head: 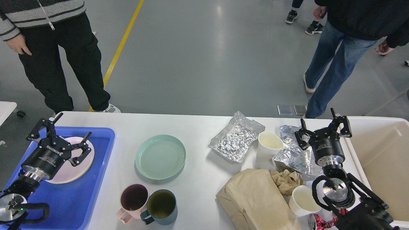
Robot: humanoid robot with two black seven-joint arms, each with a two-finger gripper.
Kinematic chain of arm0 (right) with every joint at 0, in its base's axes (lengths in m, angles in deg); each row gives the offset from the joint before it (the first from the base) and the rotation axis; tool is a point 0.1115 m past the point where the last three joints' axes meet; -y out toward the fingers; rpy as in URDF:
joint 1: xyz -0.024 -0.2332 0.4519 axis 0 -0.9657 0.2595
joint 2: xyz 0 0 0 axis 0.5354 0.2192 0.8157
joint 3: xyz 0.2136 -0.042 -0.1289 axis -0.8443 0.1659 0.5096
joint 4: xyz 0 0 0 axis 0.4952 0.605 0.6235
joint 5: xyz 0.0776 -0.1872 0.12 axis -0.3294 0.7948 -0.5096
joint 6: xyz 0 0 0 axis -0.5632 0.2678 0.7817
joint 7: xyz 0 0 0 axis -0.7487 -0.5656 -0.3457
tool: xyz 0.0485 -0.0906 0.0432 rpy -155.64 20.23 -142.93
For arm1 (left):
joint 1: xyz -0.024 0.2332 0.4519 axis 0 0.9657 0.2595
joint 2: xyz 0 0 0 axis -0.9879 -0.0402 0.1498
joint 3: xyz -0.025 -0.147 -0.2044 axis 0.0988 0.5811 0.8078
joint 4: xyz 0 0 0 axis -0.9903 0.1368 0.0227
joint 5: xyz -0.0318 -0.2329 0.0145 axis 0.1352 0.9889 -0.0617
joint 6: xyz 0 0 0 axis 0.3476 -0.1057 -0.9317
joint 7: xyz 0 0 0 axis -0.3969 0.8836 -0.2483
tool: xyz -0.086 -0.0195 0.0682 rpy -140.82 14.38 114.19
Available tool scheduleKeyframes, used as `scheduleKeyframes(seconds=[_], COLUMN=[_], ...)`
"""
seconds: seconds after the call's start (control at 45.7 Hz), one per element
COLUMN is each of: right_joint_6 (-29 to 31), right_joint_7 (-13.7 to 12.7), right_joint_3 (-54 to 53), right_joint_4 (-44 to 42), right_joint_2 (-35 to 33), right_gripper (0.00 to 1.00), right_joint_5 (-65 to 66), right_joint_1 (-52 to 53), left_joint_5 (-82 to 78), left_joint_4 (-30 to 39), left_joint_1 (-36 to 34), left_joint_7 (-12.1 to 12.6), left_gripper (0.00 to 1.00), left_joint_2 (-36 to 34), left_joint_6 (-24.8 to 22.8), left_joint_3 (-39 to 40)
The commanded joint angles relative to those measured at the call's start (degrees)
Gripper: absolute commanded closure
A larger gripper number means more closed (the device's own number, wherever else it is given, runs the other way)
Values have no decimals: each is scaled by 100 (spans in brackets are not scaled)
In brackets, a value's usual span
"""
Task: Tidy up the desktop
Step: 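Lift the left gripper up off the blue tray, then swing the left gripper over the tray toward the pink mug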
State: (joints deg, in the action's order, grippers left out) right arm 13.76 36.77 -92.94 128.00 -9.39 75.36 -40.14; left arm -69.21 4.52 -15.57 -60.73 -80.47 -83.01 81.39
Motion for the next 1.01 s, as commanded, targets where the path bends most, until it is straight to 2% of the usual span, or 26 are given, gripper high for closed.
scheduleKeyframes(seconds=[0.0,0.285,0.416,0.613,0.635,0.657,0.679,0.898,0.985], right_joint_6=[0,0,0,0,0,0,0,0,0], right_joint_7=[-3,5,5,5,-3,-3,5,-3,5], right_joint_3=[0,0,0,0,9,0,0,0,0], right_joint_4=[-5,-5,-5,-5,-5,3,-5,3,3], right_joint_2=[1,1,1,1,1,1,1,1,1], right_gripper=[0,0,0,0,0,0,0,0,0], right_joint_5=[1,1,1,1,1,1,1,1,1], right_joint_1=[0,0,0,0,0,0,0,0,0], left_joint_5=[4,4,13,4,4,4,-5,-14,-14], left_joint_4=[1,-193,-79,-96,-96,-96,-87,-87,-105], left_joint_1=[-494,-1576,-2348,-4229,-4431,-4955,-5195,-8130,-9141], left_joint_7=[-14,65,21,56,65,65,74,56,30], left_gripper=[2,2,2,2,2,2,2,2,2], left_joint_2=[-625,-1381,-2075,-2594,-2647,-2743,-2752,-2612,-2147], left_joint_6=[-11,6,-38,-46,-64,-116,-160,-1118,-1207], left_joint_3=[-629,-2026,-3159,-5250,-5540,-6282,-6603,-9969,-11086])
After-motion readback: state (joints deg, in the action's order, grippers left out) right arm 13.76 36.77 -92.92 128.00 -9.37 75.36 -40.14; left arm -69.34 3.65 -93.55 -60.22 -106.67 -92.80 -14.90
